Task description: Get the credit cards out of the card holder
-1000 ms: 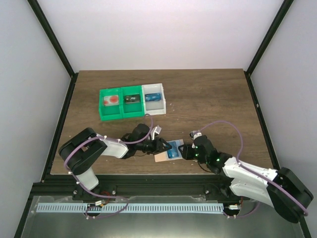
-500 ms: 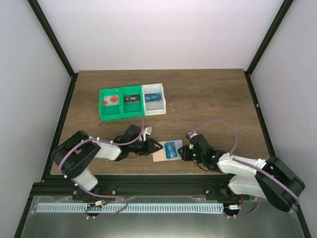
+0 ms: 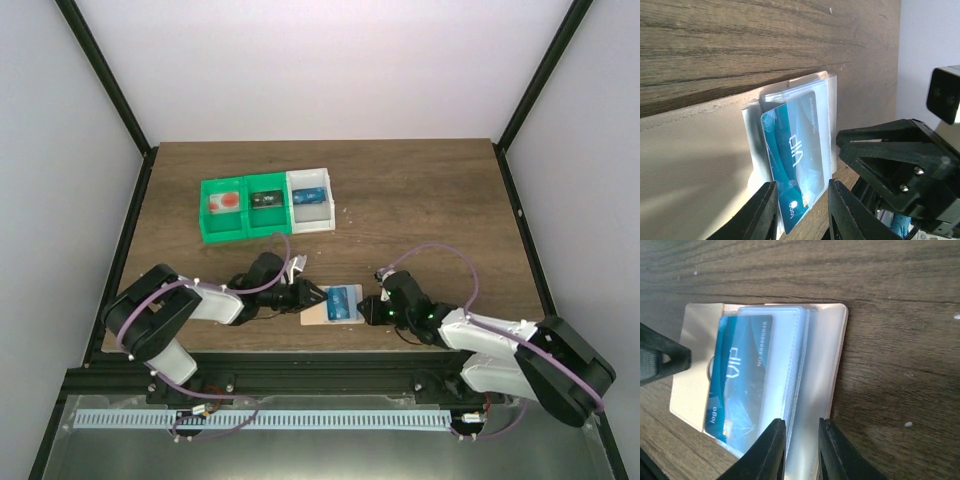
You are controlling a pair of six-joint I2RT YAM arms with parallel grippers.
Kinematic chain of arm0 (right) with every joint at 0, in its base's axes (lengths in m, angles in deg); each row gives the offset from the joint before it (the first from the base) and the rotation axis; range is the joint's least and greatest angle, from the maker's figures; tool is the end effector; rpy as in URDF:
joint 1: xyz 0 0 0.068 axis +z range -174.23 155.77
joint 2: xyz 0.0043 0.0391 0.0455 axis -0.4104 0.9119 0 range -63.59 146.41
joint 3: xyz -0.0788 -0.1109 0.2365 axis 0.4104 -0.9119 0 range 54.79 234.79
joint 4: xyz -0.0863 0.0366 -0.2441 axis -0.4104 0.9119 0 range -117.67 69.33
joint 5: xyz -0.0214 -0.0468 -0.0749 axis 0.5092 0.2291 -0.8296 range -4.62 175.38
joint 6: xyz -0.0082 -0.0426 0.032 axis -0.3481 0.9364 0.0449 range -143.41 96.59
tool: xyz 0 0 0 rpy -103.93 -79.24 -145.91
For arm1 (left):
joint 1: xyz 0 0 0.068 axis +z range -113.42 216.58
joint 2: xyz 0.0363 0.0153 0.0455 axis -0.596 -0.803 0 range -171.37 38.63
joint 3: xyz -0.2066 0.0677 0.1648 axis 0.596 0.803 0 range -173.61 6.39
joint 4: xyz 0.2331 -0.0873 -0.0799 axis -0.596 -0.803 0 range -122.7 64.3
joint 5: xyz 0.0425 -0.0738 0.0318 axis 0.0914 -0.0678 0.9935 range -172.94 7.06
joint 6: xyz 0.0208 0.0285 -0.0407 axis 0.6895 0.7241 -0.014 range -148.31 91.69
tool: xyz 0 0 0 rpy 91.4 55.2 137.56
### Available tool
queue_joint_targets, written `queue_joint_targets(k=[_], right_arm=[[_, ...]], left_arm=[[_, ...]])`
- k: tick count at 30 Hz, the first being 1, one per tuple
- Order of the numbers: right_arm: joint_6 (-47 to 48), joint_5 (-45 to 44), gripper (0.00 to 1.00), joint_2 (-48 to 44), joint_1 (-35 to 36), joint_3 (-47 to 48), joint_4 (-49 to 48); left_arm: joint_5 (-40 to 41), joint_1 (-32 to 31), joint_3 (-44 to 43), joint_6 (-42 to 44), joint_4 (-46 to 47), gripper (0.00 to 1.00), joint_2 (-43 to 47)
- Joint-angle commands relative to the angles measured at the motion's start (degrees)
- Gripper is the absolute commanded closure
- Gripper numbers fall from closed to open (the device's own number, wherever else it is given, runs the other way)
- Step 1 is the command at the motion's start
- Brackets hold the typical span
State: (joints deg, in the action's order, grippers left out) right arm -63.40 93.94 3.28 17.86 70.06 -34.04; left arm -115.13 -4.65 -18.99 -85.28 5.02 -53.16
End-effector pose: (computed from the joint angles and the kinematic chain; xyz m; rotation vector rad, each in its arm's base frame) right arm 0.1393 0.1329 0.1241 -0.1237 2.5204 0.8243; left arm 0.1875 -0.1894 0.1162 0.0245 2.5536 -1.4566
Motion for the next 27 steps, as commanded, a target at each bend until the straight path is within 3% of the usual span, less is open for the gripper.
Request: queue_joint_targets(k=[1,7,19,27], right_arm=[[0.0,0.0,0.80,-4.4,-0.2,3.6,4.2],[0.4,1.5,0.80,-4.6,-0.3,5.1,2.9],[-1.4,5.5,0.97,5.0,-0.3,4.0,-3.9],[-3.8,5.2,1.00,7.7,-0.3,1.1,-5.2]], left_arm=[[-0.5,0.0,0.6,0.1,2.5,0.69,-2.0],[-1.4,0.0,1.0,-0.8,5.9,0.71,-4.4],[-1.2,-1.4,0.3,-1.5,6.6,0.73,-6.3],[-1.5,-1.9,0.1,-2.3,8.4,0.73,-7.3]])
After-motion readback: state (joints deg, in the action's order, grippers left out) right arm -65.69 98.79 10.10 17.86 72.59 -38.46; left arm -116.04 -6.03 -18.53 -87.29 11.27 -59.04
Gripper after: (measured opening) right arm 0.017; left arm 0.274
